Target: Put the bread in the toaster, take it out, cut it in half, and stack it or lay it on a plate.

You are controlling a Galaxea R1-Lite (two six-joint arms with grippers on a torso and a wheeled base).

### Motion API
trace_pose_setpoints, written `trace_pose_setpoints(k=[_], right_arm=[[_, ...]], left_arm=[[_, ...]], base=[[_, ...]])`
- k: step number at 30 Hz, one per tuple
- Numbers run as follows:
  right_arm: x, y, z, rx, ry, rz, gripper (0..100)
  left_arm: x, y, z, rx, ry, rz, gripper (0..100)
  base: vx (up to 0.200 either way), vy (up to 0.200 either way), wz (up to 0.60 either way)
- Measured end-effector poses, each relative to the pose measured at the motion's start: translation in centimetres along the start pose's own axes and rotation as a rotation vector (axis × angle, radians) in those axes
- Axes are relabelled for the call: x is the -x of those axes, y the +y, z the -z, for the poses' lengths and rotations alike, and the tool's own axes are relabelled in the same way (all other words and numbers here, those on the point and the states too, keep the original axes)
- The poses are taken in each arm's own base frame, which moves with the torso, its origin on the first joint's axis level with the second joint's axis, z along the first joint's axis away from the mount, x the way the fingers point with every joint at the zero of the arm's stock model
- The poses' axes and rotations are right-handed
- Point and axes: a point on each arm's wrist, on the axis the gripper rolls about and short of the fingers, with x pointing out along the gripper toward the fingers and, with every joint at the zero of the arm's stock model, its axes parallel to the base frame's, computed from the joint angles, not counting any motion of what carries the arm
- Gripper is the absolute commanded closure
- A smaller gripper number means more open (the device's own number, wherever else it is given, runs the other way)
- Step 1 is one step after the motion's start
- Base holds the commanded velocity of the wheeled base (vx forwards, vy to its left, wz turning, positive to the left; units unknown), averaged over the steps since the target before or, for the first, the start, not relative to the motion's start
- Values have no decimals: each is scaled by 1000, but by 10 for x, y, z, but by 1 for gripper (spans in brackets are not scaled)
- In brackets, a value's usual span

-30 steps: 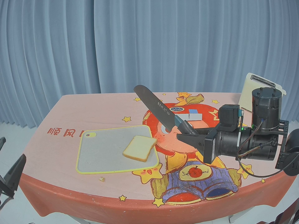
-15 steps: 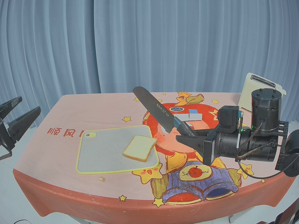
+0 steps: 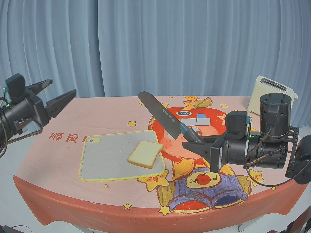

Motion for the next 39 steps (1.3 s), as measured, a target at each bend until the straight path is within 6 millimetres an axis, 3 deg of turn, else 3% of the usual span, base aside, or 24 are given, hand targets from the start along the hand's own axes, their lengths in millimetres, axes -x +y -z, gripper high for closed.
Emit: trace_pose_setpoints(k=[9, 20, 30, 39], right_arm=[[-4, -1, 3, -4, 16, -1, 100], [-10, -2, 11, -8, 50, -4, 100], [-23, 5, 21, 0, 97, -28, 100], [-34, 0, 25, -9, 121, -19, 100]], left_arm=[[-45, -15, -1, 20, -1, 123, 0], [-66, -22, 18, 69, 66, 166, 0], [-84, -28, 13, 67, 50, 199, 0], [-117, -49, 41, 82, 134, 271, 0]], base=[[0, 0, 0], [0, 0, 0], [0, 0, 0], [0, 0, 0]])
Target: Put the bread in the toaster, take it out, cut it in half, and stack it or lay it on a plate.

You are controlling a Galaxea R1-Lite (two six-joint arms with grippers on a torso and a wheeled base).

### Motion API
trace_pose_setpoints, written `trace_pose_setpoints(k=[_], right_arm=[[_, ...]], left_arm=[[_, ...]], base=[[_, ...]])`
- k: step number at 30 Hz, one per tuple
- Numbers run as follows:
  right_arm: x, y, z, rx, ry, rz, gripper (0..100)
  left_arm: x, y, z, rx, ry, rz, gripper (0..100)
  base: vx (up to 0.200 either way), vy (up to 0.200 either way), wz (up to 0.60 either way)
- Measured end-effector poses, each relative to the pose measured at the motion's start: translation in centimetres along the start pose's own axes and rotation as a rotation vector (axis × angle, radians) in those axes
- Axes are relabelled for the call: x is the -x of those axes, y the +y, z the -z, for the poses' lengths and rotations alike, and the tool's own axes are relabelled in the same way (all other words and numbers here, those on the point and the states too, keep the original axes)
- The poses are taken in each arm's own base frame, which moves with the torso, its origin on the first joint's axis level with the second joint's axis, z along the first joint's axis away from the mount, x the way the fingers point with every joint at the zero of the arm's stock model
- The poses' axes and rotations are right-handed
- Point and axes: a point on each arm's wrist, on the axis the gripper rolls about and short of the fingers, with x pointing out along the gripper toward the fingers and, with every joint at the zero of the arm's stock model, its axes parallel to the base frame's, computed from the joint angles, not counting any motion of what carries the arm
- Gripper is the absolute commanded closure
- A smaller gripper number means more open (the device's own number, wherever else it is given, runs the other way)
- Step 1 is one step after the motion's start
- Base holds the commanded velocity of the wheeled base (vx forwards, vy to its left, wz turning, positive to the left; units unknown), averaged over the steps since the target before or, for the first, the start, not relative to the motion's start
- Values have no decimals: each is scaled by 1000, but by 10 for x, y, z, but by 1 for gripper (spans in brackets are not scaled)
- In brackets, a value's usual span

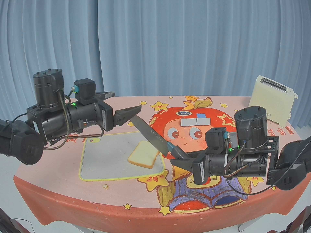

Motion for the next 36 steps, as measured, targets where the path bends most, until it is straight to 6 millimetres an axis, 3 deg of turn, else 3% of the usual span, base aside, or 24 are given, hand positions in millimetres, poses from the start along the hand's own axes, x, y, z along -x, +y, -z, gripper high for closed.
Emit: trace_pose_setpoints(k=[9, 22, 23, 36], right_arm=[[-8, -3, 4, -5, 21, 5, 100], [-13, -4, 7, -9, 34, 14, 100], [-13, -4, 7, -10, 35, 14, 100], [-14, -4, 6, -13, 32, 14, 100]], left_arm=[[-35, -5, 25, -4, -4, 62, 0], [-55, -1, 44, -22, -61, 82, 0], [-56, -1, 44, -21, -63, 72, 100], [-60, -10, 50, -13, -49, 137, 100]], base=[[0, 0, 0], [0, 0, 0], [0, 0, 0], [0, 0, 0]])
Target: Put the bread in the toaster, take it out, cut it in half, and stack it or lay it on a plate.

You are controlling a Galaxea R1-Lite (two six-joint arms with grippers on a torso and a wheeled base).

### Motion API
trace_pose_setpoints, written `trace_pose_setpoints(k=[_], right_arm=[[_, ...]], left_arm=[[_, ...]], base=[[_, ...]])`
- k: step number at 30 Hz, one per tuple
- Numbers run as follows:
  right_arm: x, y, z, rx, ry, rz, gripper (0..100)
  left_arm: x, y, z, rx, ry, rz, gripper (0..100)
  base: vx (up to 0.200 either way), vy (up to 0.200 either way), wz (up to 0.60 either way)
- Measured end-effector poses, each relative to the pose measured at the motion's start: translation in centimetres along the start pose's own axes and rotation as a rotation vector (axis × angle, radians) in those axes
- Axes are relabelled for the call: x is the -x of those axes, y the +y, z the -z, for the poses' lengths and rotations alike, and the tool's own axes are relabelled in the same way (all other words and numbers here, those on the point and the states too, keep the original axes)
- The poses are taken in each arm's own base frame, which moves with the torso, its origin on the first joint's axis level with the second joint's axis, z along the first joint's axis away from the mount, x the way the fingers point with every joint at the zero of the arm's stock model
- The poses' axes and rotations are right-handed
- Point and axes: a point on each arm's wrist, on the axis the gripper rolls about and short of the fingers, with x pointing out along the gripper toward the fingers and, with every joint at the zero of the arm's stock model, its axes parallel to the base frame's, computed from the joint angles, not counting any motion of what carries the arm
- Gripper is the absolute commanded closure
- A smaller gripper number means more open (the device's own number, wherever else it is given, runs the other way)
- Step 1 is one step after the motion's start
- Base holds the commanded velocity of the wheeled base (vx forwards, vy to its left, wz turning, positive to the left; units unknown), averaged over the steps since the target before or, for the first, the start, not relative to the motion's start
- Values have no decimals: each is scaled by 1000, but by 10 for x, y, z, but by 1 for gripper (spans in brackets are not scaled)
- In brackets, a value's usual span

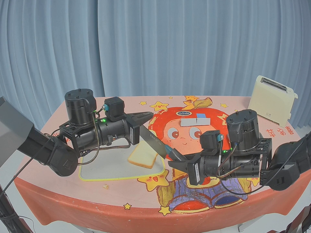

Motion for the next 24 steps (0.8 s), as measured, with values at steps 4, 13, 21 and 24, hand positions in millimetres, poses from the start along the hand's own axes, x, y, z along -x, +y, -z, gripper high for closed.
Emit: trace_pose_setpoints(k=[4, 13, 21, 24], right_arm=[[0, 0, 0, -1, 1, 1, 100], [-2, 0, 2, -1, 11, 0, 100], [-7, -2, 6, -4, 29, 4, 100], [-8, -2, 7, -4, 33, 6, 100]], left_arm=[[1, -3, 6, 9, 22, 21, 100], [-1, -3, 19, 24, 57, 24, 100], [-2, -3, 31, 41, 95, 24, 100], [-3, -3, 33, 42, 100, 18, 100]], base=[[0, 0, 0], [0, 0, 0], [0, 0, 0], [0, 0, 0]])
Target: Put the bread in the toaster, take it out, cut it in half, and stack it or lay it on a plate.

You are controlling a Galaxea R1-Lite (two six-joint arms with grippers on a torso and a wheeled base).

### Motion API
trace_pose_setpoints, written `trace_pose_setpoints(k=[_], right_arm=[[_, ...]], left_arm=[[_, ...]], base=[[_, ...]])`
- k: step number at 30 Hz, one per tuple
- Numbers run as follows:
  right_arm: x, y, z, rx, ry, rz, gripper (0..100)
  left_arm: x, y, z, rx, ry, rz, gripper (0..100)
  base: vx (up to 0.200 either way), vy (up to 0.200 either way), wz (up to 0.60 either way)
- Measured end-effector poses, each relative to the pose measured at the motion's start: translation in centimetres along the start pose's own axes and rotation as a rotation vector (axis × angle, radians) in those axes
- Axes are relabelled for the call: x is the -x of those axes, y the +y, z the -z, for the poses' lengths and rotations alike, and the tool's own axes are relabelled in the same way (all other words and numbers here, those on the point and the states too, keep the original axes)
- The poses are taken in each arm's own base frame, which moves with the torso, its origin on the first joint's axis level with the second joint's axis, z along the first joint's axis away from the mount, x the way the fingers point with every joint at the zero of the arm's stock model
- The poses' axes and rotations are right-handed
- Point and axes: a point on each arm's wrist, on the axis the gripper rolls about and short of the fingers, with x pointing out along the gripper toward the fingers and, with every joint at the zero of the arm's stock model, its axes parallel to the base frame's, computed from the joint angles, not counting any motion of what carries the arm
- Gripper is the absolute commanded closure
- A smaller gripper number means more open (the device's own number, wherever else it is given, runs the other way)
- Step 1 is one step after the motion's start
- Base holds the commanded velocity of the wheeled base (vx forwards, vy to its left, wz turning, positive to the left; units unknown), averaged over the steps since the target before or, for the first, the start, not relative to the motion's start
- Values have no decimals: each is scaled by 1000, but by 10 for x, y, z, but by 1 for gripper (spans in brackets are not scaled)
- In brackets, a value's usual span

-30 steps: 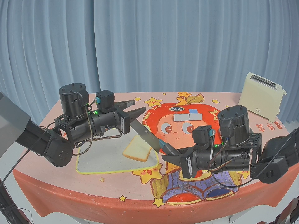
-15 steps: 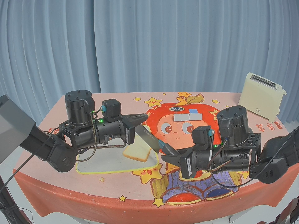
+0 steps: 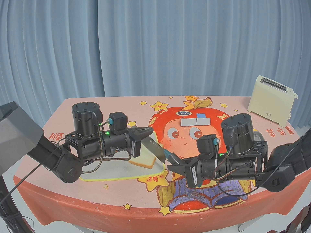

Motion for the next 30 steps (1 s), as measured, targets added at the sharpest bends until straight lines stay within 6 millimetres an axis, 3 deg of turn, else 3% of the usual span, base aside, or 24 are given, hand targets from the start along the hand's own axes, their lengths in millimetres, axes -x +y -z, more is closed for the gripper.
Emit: trace_pose_setpoints(k=[30], right_arm=[[-4, 0, 1, -4, 9, 0, 100]], left_arm=[[-10, 6, 25, 16, 33, -7, 100]], base=[[0, 0, 0]])
